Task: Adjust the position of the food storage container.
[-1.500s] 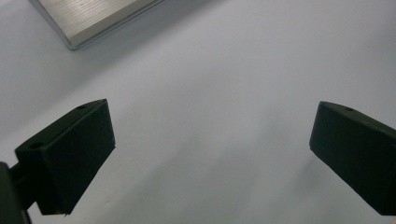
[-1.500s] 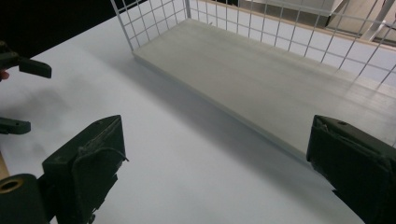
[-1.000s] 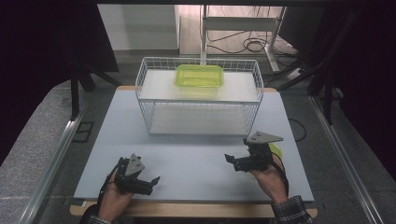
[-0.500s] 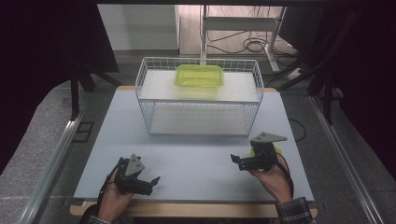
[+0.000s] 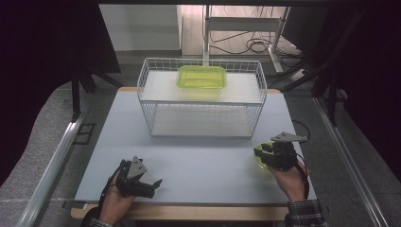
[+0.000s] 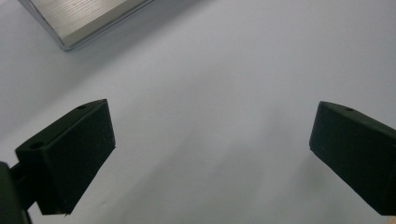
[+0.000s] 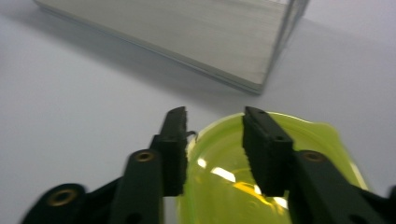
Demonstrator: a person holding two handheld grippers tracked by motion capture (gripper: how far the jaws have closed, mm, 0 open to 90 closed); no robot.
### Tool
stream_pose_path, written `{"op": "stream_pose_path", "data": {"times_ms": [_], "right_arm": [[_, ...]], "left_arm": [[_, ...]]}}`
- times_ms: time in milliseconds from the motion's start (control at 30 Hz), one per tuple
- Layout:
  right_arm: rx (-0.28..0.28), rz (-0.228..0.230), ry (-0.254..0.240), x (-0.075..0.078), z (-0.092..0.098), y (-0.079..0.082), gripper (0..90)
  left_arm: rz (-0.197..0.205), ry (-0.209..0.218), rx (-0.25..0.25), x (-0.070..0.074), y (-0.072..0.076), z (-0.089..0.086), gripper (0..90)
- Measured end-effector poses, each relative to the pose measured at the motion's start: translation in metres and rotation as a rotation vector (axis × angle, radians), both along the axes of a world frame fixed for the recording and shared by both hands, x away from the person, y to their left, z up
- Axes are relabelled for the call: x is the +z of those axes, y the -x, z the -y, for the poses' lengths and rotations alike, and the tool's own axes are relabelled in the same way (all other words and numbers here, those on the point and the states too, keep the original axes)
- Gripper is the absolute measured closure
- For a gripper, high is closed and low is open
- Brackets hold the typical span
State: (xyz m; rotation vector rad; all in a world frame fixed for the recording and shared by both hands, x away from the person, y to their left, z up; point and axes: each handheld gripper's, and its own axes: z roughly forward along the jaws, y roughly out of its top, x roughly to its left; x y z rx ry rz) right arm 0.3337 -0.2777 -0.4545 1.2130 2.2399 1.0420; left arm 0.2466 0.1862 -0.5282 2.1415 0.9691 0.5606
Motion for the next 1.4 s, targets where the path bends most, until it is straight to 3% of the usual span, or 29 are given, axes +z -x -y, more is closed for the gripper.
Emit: {"op": "stream_pose_path", "data": {"times_ms": [100, 300, 433, 700, 1000, 1033, 1400], "right_arm": [[-0.023, 0.008, 0.010, -0.001, 0.011, -0.002, 77.3], [-0.066, 0.024, 0.021, 0.001, 0.030, -0.005, 88.9], [-0.113, 0.027, 0.047, -0.001, 0.043, -0.007, 89.2], [-0.206, 0.010, 0.045, -0.007, 0.069, -0.011, 89.3], [-0.213, -0.025, 0.067, -0.016, 0.073, -0.013, 89.2], [-0.207, -0.044, 0.060, -0.019, 0.073, -0.013, 89.3], [-0.163, -0.073, 0.017, -0.020, 0.056, -0.010, 89.1]], "left_arm": [[0.000, -0.002, -0.001, 0.000, 0.000, 0.000, 0.2], [-0.001, -0.005, -0.004, -0.001, 0.000, 0.001, 0.3], [0.000, -0.006, -0.005, -0.001, 0.000, 0.001, 0.3], [-0.001, -0.008, -0.004, -0.001, 0.000, 0.001, 0.3], [-0.003, -0.014, -0.005, -0.001, 0.000, 0.002, 0.4], [-0.003, -0.015, -0.005, -0.001, 0.000, 0.002, 0.4], [-0.004, -0.016, -0.005, -0.001, 0.000, 0.002, 0.4]]}}
